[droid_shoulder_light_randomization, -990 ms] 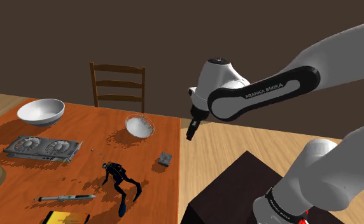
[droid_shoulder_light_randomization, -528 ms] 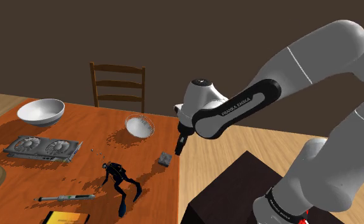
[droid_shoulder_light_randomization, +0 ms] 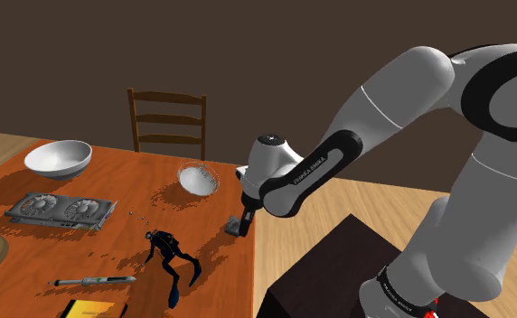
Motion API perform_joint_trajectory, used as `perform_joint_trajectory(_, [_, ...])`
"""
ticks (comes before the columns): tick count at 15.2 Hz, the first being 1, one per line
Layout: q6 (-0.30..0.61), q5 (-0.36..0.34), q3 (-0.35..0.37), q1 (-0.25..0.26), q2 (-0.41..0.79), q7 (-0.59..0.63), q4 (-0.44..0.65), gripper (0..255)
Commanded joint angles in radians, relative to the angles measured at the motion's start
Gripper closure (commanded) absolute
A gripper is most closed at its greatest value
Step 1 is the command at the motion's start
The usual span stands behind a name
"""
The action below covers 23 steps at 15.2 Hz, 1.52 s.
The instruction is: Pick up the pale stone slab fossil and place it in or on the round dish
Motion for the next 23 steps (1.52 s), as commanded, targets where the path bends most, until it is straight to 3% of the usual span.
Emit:
perform_joint_trajectory(1, [0.027,-0.008,-0.003,0.004,0.031,0.006,0.005,0])
perform_joint_trajectory(11, [0.061,-0.018,-0.008,0.008,0.071,0.014,0.01,0])
perform_joint_trajectory(12, [0.061,-0.018,-0.008,0.008,0.071,0.014,0.01,255])
perform_joint_trajectory(23, [0.034,-0.011,-0.003,0.005,0.041,0.009,0.008,255])
